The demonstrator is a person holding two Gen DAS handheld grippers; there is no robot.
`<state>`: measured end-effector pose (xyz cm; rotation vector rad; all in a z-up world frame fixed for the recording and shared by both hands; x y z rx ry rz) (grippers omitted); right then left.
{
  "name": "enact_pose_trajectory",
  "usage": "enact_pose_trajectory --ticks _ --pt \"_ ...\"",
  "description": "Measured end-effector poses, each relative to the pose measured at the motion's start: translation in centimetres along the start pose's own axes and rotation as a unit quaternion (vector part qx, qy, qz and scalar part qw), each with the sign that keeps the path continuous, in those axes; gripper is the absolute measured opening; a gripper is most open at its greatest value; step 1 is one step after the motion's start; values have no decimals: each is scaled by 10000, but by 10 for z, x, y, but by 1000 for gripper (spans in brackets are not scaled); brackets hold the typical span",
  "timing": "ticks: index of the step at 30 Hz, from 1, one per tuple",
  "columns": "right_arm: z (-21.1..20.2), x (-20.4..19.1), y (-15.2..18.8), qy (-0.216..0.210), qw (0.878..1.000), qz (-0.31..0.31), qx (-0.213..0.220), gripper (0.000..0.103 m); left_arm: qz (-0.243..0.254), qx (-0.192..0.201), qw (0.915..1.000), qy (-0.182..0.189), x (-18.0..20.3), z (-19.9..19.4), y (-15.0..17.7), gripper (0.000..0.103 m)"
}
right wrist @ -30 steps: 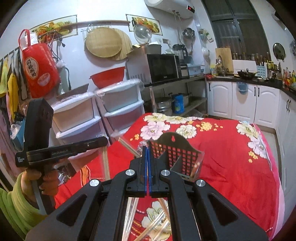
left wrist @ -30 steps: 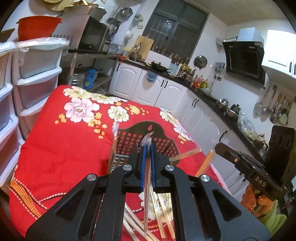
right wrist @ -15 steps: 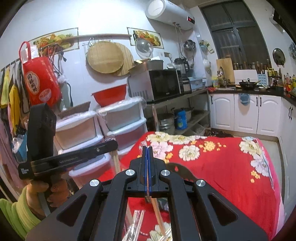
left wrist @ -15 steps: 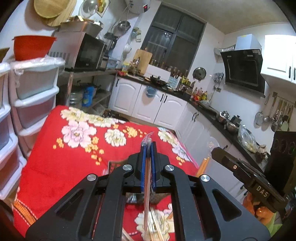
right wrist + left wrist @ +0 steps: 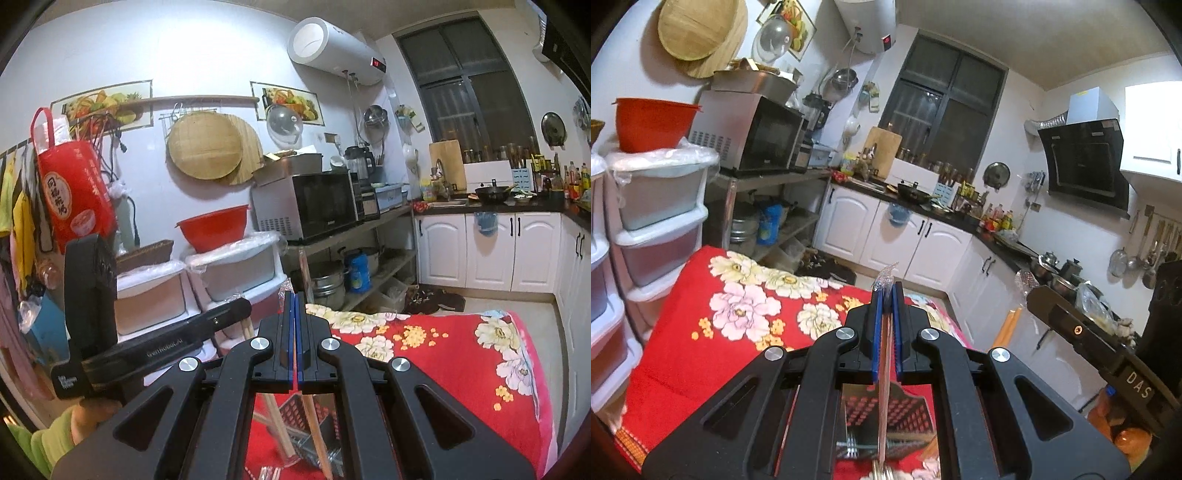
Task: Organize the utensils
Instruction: 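Raise the left tool's bundle above the caddy while the right tool carries its bundle over it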
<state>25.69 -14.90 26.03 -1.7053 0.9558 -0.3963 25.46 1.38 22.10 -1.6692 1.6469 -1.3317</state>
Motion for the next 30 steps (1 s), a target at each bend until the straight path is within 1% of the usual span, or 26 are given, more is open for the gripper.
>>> enact_pose_trajectory --ticks 8,17,22,30 --pt "19 20 -3 76 9998 176 26 1 183 129 9994 -270 9 24 3 1" --pt "38 41 5 176 9994 282 -28 1 423 203 9977 -479 13 48 14 1" --pt "51 53 14 233 9990 349 -161 1 477 109 9973 -544 10 63 26 1" --pt "67 72 37 402 9975 424 -390 1 461 -66 9974 -553 3 82 43 1"
Point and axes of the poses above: each gripper's, at about its wrist camera, not at the fingertips, and z roughly the way its jaws point, x to its right, y to its underside, the point moved 5 cm from there along z, roughly the way its jaws point, and after that the axes turned 11 degrees about -x, right-handed, at the moved point
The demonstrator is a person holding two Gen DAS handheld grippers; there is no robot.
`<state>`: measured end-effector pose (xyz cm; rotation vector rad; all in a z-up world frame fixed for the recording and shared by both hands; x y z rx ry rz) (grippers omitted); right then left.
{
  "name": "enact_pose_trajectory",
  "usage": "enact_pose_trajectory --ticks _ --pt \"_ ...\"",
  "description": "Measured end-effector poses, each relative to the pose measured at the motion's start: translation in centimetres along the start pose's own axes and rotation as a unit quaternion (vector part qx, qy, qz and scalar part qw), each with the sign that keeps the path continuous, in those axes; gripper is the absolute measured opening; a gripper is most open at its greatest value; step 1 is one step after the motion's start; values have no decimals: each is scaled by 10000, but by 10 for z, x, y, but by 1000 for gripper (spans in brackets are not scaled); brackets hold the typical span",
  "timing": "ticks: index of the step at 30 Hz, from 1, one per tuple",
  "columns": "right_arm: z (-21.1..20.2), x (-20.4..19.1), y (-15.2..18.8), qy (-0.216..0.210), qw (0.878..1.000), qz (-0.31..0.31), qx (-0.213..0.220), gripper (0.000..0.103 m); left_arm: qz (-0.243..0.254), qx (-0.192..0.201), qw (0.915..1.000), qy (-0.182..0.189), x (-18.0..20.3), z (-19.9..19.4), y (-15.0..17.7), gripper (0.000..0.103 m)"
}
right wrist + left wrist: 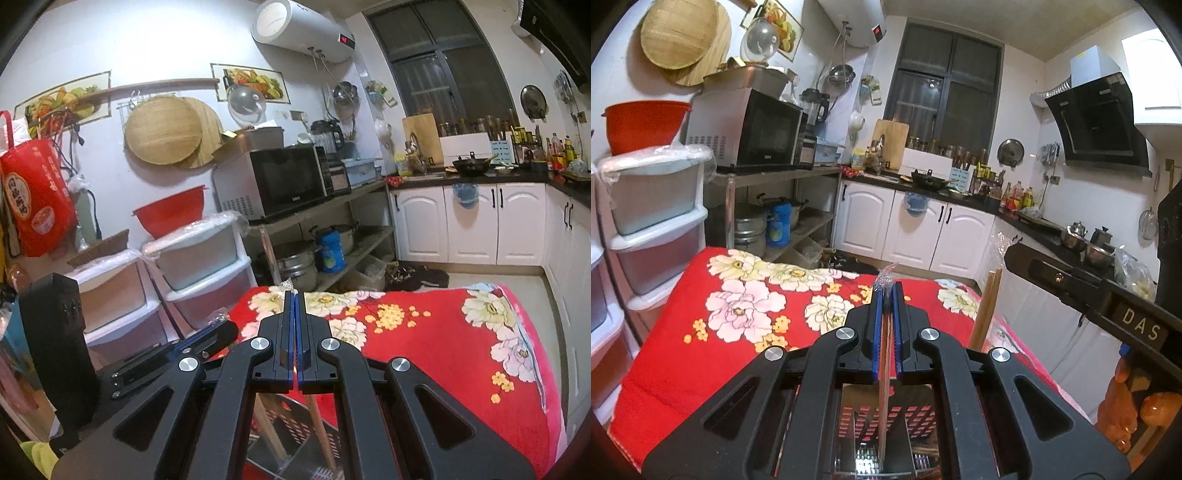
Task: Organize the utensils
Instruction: 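Raise the left tool's bundle above the caddy while the right tool carries its bundle over it, then lower the left tool's bundle into the caddy and open it while the right tool releases its bundle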
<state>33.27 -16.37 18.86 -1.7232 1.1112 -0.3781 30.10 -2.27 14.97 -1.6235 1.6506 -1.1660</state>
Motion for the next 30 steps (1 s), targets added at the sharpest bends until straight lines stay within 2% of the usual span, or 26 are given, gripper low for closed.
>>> enact_pose_trajectory --ticks 11,30 --pt "9 20 29 147 9992 132 -343 1 8 -219 9998 -9 -2 12 18 1" --pt "-10 41 57 328 9964 334 -709 1 -62 -591 9982 -24 -9 14 41 1"
Point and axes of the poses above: each gripper's, at about its wrist camera, not at the fingertips, and z roughly the way its jaws point, x to its right, y to its underside, the point moved 5 cm from there along z, roughly the way its jaws point, and after that the axes turned 11 degrees about -x, right-handed, at the moved point
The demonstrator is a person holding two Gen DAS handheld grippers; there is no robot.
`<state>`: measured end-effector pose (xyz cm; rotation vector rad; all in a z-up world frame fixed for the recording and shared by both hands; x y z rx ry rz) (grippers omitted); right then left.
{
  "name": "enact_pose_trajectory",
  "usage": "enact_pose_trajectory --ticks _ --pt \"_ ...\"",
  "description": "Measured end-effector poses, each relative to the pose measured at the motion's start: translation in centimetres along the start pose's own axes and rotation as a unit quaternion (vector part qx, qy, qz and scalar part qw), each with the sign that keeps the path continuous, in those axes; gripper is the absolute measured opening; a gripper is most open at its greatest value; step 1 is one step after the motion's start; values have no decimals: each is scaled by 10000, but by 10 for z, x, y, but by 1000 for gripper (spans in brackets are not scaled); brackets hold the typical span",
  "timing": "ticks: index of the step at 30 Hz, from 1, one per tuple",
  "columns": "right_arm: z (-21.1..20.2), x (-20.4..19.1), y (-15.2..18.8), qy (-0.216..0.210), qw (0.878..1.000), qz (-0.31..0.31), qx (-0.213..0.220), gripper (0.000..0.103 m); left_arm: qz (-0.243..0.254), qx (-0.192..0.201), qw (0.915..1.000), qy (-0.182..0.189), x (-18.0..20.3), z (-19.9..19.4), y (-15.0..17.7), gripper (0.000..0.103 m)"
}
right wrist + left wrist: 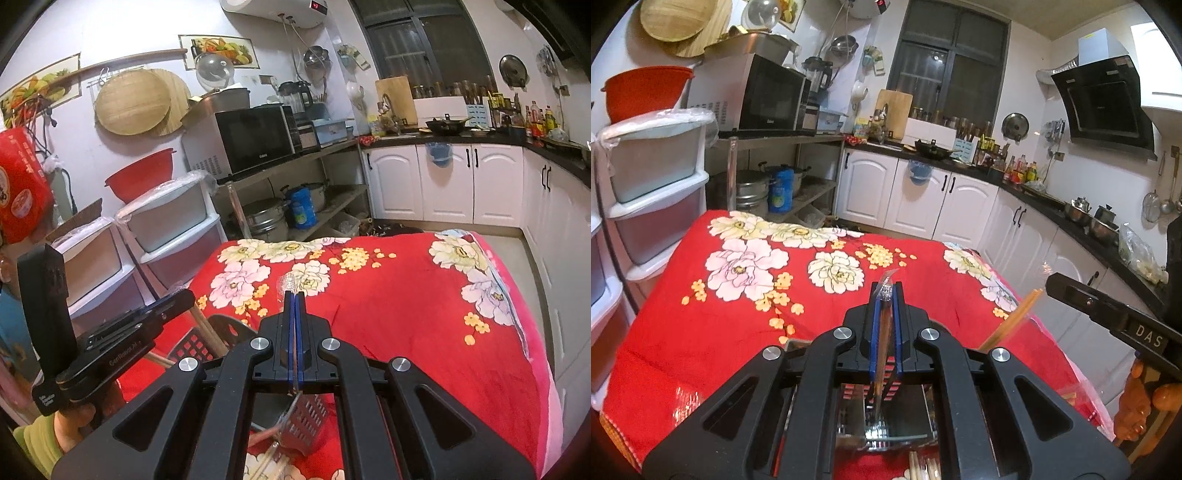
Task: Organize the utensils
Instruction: 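Lower the left tool's bundle into the caddy and open it while the right tool releases its bundle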
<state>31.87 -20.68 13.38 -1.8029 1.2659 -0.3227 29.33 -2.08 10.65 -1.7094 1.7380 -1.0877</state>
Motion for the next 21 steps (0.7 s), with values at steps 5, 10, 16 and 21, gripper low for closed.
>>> enact_pose_trajectory --ticks 5,10,16,21 --pt "-4 1 4 23 10000 20 -38 1 -9 -83 10000 5 0 -3 5 1" --pt "-7 1 8 25 10000 40 -85 2 -36 -239 9997 46 -2 -6 12 4" --pt "-10 3 14 18 9998 100 -148 13 -30 -298 9995 34 -3 -12 19 12" --pt "-14 3 19 35 9998 126 -163 26 -11 -304 9995 48 -4 -20 24 21"
Point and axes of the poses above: each gripper's, at about its wrist camera, not at the fingertips, and z roughly the way its jaws point, x to its right, y to its underside, the point moved 5 cm from there along z, roughly the way its jaws point, and after that the axes turned 11 degrees about -x, right-handed, at the moved point
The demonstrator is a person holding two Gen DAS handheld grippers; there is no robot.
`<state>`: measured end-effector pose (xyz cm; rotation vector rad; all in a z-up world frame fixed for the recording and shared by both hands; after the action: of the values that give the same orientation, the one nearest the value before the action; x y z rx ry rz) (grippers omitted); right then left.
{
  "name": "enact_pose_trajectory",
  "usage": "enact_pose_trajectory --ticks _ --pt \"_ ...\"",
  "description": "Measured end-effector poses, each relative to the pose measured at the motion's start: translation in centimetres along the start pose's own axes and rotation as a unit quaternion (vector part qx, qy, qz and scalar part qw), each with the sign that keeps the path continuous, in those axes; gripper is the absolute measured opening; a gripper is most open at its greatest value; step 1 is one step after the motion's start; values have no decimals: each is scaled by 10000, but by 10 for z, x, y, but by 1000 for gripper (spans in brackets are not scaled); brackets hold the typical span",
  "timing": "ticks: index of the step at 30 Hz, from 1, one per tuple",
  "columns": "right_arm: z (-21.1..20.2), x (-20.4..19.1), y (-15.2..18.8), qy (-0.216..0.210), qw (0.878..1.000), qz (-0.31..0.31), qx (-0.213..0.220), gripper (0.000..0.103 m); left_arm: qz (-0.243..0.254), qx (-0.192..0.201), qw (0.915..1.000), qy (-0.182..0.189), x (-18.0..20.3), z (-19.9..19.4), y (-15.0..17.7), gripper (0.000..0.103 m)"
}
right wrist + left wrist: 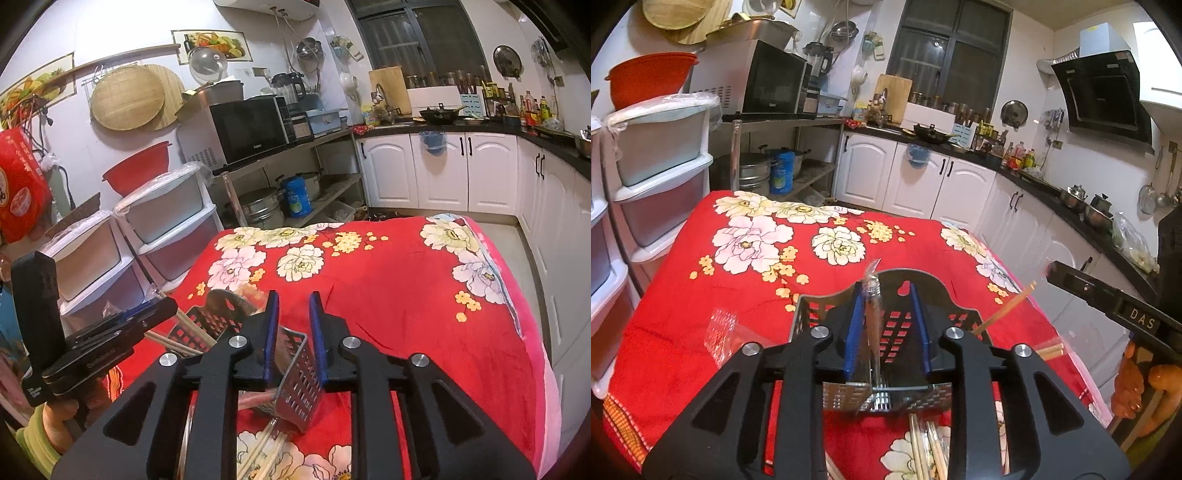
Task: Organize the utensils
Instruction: 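Lower the left tool's bundle into the caddy and open it while the right tool releases its bundle, then withdraw both open tools from the caddy toward the remaining bundles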
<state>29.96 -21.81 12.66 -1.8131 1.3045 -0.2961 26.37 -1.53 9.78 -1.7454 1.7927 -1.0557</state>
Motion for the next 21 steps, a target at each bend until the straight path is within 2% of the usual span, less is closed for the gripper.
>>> enact_pose_trajectory --ticks 2,5,10,18,21 --pt "-3 1 3 4 10000 10 19 31 8 -3 10000 11 1 -2 2 23" --pt "-8 0 7 32 10000 -14 32 32 10 -6 10000 11 1 -4 3 27" --pt "-16 -2 12 81 9999 -48 66 40 2 14 10000 46 3 -11 10 36" --pt "-32 -7 21 158 9997 -142 157 51 28 110 9999 91 4 -32 20 67" --pt "-37 -9 27 168 9996 -164 178 55 40 153 9998 117 4 -40 24 75"
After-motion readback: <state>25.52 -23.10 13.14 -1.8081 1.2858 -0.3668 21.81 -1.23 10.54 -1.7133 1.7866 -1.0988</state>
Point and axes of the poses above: each gripper's, at about its wrist camera, not at the fingertips, and z roughly the way its jaws point, x to its right, y to its underside, the point moved 5 cm from there along z, roughly the way its jaws point, and after that the axes turned 11 degrees about -x, right-handed, at the moved point
